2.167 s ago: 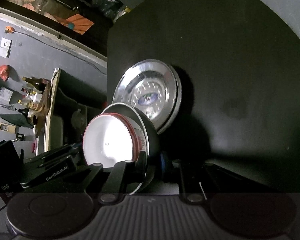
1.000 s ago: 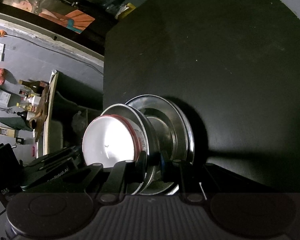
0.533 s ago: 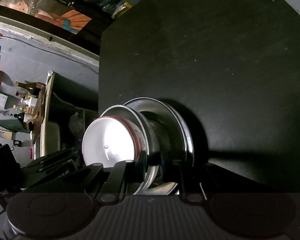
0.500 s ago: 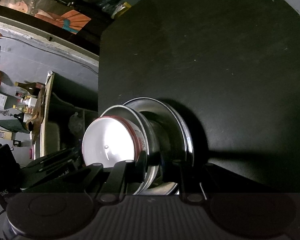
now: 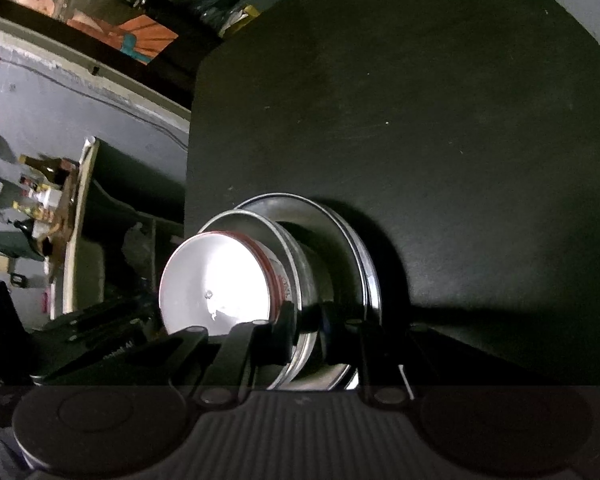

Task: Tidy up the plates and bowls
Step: 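Lower the steel bowl onto the steel plates with both grippers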

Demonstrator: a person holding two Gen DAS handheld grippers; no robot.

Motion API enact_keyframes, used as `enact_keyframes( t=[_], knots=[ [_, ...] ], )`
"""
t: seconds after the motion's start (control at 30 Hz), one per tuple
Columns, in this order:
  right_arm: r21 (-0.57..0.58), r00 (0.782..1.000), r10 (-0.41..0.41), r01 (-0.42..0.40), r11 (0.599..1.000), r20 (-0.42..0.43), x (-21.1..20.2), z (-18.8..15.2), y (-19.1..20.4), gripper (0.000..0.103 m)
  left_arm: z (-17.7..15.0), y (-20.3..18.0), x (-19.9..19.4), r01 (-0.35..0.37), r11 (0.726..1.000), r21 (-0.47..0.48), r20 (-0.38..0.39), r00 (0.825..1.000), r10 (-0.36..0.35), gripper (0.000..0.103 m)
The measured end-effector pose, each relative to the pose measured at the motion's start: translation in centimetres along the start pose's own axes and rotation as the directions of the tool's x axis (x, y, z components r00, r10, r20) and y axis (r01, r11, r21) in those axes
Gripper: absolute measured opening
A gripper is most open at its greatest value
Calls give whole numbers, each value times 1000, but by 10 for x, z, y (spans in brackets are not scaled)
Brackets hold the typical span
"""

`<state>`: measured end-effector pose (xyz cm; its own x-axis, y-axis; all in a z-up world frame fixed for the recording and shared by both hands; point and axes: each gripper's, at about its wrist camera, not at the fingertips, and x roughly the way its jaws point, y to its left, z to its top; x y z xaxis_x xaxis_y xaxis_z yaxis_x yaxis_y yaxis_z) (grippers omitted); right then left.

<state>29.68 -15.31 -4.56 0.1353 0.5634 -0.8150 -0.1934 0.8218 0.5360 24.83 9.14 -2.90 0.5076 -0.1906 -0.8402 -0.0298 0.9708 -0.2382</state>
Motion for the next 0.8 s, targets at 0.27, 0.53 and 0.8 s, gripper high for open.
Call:
enact_keyframes(
  t=[0.27,0.53,0.8],
  knots=[
    [-36,999,-35,35,999,20,2,-2,9,17,-2,-2,-1,-12,1000,2,10,1000,12,4],
    [-89,993,-102,108,990,64,4,-12,20,17,-3,-12,-4,-56,998,22,24,998,55,5],
    [-108,986,-128,139,984,105,2,-18,27,18,-4,-12,-7,-88,996,12,24,996,88,17]
  ],
)
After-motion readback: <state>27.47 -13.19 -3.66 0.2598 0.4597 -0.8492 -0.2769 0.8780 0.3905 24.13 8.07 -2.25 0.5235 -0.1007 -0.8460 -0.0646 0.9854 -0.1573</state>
